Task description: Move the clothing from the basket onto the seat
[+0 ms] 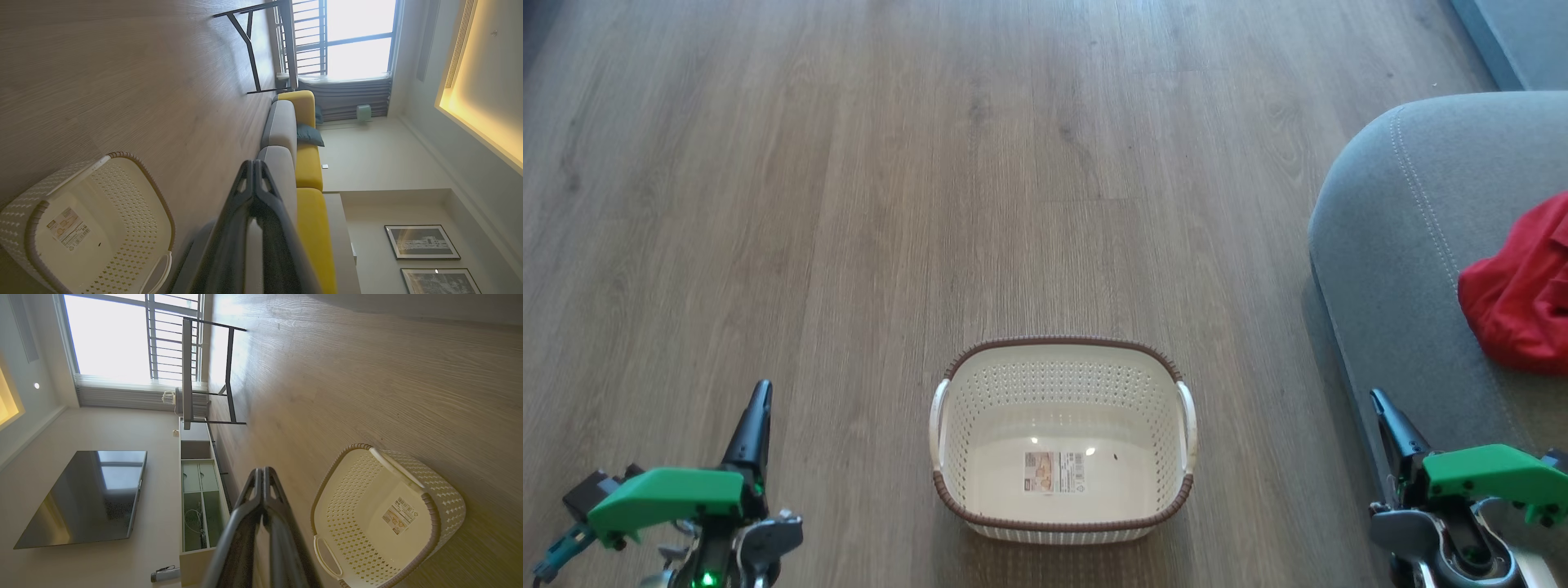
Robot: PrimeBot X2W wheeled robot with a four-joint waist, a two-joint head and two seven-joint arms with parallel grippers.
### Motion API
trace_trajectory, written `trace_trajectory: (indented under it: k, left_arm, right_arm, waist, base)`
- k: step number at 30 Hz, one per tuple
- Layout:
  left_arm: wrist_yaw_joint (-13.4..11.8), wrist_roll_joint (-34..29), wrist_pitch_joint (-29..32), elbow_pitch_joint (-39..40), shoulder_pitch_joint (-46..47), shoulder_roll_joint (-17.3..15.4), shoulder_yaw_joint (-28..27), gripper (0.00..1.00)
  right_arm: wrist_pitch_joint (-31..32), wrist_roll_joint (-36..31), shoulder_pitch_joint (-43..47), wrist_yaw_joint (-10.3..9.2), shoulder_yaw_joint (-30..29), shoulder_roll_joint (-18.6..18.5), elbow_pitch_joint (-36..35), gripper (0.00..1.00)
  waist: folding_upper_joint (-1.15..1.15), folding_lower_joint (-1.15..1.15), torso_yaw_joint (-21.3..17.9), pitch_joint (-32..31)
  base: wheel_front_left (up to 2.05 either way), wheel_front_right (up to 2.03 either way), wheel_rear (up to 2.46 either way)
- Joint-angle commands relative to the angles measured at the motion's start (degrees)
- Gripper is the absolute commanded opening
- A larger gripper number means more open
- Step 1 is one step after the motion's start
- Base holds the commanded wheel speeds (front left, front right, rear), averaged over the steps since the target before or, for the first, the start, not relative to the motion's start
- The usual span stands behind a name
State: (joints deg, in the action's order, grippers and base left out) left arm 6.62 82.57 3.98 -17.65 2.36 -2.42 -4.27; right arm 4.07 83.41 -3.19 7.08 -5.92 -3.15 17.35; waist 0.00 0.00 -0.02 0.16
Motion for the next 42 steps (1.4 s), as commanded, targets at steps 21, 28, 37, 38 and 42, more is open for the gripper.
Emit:
trace_trajectory:
  k: [21,28,37,38,42]
  left_arm:
    - [0.87,9.59,2.51,3.58,3.84,-0.45,-2.26,0.0]
    - [0.87,9.59,2.51,3.59,3.84,-0.45,-2.26,0.0]
    - [0.87,9.59,2.51,3.59,3.84,-0.45,-2.26,0.0]
    - [0.87,9.59,2.51,3.59,3.84,-0.45,-2.26,0.0]
    - [0.87,9.59,2.51,3.59,3.84,-0.45,-2.26,0.0]
  right_arm:
    - [2.46,8.71,-3.0,0.41,-0.66,0.27,-3.33,0.0]
    - [2.45,8.71,-2.99,0.41,-0.65,0.27,-3.33,0.0]
    - [2.45,8.72,-2.99,0.41,-0.64,0.27,-3.33,0.0]
    - [2.45,8.72,-2.99,0.41,-0.64,0.27,-3.33,0.0]
    - [2.44,8.72,-2.99,0.41,-0.64,0.27,-3.33,0.0]
  waist:
    - [0.0,0.0,0.02,0.01]
    - [0.0,0.0,0.02,0.01]
    - [0.0,0.0,0.02,0.01]
    - [0.0,0.0,0.02,0.01]
    - [0.0,0.0,0.02,0.01]
  base:
    - [0.0,0.0,0.0]
    - [0.0,0.0,0.0]
    - [0.0,0.0,0.0]
    - [0.0,0.0,0.0]
    - [0.0,0.0,0.0]
